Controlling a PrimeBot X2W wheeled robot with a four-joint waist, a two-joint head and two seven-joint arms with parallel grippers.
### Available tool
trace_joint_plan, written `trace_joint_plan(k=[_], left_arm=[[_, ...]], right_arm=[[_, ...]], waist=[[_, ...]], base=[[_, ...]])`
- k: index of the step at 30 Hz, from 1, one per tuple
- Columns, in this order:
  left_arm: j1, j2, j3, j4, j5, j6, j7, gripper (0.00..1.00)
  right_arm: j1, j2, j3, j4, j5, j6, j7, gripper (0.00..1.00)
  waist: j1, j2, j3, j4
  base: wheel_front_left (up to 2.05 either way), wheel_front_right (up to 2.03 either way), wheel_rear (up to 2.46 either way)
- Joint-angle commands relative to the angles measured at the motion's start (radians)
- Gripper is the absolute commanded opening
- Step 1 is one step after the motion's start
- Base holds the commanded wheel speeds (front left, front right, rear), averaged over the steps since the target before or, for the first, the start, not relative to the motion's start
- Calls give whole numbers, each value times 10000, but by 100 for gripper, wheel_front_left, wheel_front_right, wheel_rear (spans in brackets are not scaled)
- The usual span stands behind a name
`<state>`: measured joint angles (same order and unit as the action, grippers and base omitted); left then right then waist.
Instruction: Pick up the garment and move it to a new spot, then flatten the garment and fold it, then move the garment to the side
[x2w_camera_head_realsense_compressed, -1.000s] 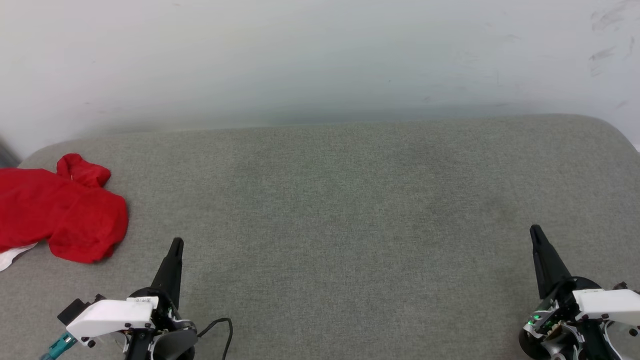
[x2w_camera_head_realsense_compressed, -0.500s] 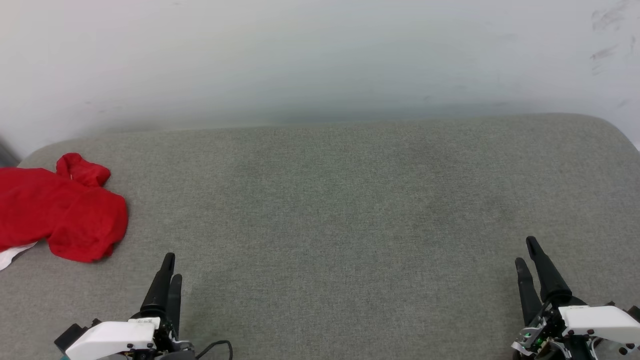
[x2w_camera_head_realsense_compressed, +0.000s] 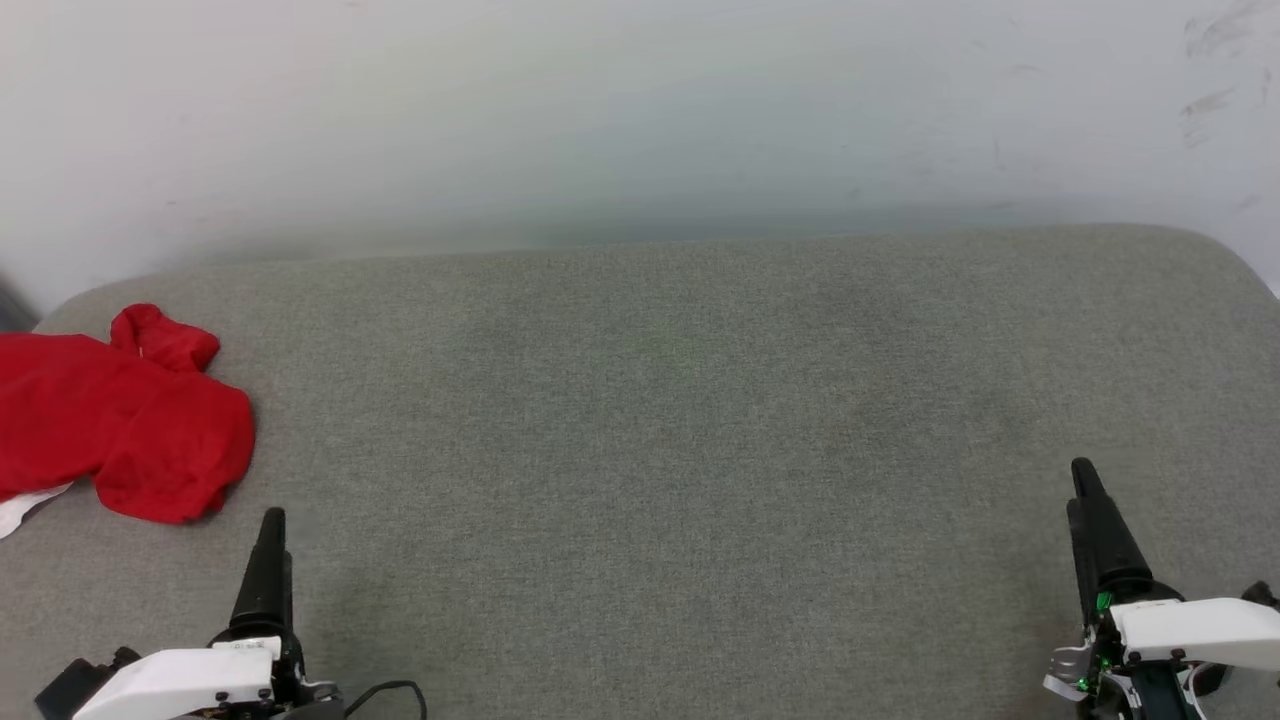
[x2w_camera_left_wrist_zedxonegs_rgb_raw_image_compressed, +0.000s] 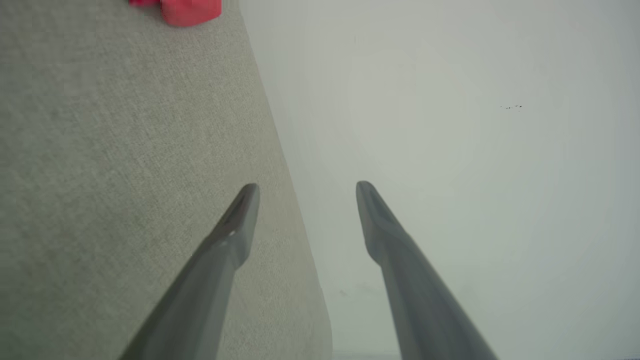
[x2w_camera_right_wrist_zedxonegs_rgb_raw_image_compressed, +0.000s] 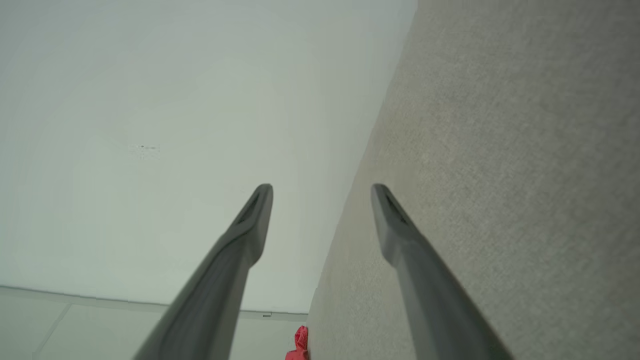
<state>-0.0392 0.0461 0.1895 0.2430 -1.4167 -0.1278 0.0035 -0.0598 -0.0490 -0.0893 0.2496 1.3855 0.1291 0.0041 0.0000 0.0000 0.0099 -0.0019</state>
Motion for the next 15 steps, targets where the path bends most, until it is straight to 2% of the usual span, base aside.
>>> trace_joint_plan(k=[1, 10, 11, 15], left_arm=[[-97, 28, 284, -251, 398, 0, -137, 100], [-161, 32, 642, -1549, 2639, 119, -480, 100], [-161, 32, 642, -1549, 2639, 119, -480, 100], [-21, 33, 345, -2193, 3698, 433, -626, 100]], right_arm=[[-288, -24, -138, -334, -708, 17, -141, 100], [-482, -25, -152, -1454, -3719, 18, -484, 100], [-482, -25, -152, -1454, -3719, 18, -484, 100], [-478, -26, 259, -2001, -5252, 18, -624, 100]], waist=[[0, 0, 9, -1], [0, 0, 77, 1], [0, 0, 77, 1], [0, 0, 93, -11]], base=[[0, 0, 0], [0, 0, 0], [0, 0, 0], [0, 0, 0]])
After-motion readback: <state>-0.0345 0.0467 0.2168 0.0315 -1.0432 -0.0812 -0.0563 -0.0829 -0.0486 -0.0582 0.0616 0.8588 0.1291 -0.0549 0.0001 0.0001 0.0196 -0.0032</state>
